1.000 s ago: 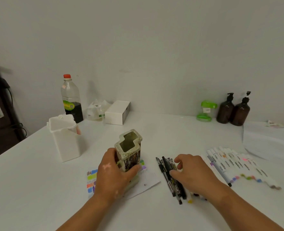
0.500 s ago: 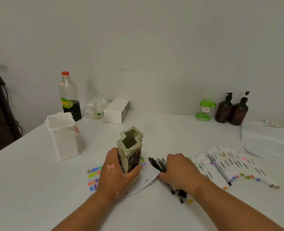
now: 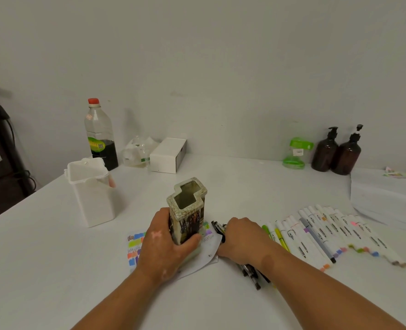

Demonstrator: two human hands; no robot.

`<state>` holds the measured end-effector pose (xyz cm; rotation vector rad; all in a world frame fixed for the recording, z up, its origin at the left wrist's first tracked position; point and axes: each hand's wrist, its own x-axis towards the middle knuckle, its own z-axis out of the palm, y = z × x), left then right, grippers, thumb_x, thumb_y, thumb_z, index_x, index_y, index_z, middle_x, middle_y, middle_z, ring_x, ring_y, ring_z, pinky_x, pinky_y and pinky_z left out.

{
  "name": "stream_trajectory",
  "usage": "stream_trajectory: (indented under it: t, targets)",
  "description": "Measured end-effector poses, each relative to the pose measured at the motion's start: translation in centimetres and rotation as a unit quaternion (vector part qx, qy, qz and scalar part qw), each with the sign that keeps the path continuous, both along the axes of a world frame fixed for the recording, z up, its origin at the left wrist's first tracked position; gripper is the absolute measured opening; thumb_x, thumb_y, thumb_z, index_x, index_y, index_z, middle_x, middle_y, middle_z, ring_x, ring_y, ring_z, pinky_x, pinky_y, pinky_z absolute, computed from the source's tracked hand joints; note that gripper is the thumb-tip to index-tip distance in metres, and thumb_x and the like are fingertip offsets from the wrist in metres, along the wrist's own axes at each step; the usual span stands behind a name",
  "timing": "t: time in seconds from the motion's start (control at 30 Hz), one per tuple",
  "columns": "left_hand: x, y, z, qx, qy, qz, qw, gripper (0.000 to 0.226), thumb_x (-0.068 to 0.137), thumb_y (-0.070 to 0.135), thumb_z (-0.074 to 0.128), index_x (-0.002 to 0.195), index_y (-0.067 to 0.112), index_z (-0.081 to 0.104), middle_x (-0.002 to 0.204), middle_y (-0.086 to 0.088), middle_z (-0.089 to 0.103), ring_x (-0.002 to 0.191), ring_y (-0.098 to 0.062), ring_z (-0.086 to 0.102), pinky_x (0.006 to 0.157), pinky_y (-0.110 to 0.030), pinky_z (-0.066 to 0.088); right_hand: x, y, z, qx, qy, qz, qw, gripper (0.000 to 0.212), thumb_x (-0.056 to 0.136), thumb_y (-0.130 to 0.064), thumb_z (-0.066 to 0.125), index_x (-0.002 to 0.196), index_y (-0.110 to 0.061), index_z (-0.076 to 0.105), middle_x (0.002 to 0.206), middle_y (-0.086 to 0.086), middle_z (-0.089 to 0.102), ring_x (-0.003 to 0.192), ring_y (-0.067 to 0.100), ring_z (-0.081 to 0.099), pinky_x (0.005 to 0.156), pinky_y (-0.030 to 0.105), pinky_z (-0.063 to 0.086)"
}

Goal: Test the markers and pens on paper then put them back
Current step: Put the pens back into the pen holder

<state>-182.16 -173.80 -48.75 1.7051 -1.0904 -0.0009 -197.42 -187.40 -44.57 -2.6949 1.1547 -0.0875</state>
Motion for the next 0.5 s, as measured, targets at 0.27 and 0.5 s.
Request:
stream_trajectory:
  t: [0.27, 0.5]
  targets:
    - [-0.3, 0.1, 0.5, -0.004, 0.002, 0.001, 1.0, 0.059, 0.067, 0.057, 0.079, 0.114, 0.04, 0.047, 0.105, 0.017, 0.063, 0.095, -0.003, 0.061, 0.073, -0.028, 0.057, 0.6, 1.2, -0.3, -0.041, 0.006, -0.021, 0.999, 0.025, 0.09, -0.041, 0.058, 0.076, -0.022, 0.05, 0.088, 0.003, 0.065, 0.076, 0.022, 0.06, 0.063, 0.027, 0.041]
    - [-0.4, 0.3, 0.8, 0.007, 0.002, -0.003, 1.0, 0.06, 0.066, 0.059, 0.078, 0.115, 0.04, 0.047, 0.107, 0.018, 0.063, 0.095, 0.0, 0.06, 0.069, -0.017, 0.05, -0.2, 0.0, 1.3, 0.066, -0.018, -0.032, 0.997, 0.025, 0.085, -0.029, 0.061, 0.067, -0.02, 0.047, 0.07, -0.003, 0.053, 0.062, 0.016, 0.051, 0.049, 0.025, 0.035]
